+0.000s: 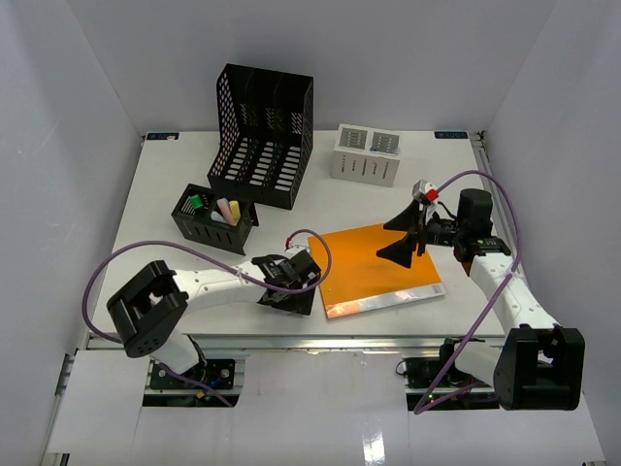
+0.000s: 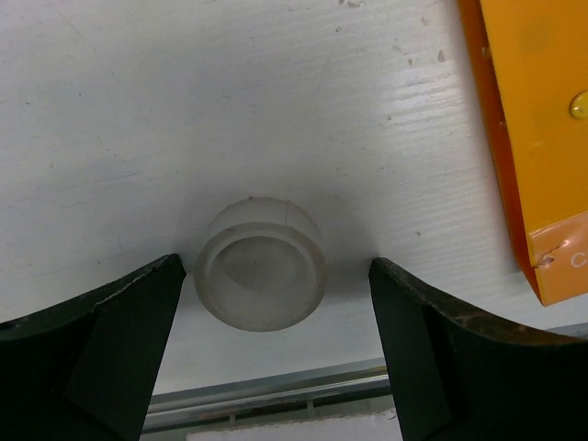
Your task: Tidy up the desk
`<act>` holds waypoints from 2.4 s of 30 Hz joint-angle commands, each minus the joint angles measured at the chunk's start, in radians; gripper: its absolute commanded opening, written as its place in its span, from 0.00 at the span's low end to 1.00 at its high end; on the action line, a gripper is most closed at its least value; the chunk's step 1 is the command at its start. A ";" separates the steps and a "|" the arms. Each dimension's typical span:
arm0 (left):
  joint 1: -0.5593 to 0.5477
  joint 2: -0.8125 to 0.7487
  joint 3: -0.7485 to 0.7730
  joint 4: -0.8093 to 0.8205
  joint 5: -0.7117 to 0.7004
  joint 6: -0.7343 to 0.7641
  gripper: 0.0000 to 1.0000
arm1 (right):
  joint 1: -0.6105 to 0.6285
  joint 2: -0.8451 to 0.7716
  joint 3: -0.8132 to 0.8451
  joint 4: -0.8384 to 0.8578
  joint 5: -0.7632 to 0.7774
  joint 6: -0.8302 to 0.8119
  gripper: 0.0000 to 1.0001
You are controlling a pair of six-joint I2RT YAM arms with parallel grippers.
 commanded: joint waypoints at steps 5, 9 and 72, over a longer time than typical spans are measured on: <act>-0.025 0.061 0.066 -0.068 -0.122 -0.045 0.88 | -0.012 -0.013 -0.011 0.019 -0.052 -0.014 0.97; -0.036 0.075 0.077 -0.066 -0.140 -0.050 0.86 | -0.015 -0.020 -0.017 0.022 -0.055 -0.016 0.97; 0.240 -0.087 0.133 0.571 1.229 0.190 0.25 | 0.566 -0.044 0.267 -0.684 0.158 -1.153 0.60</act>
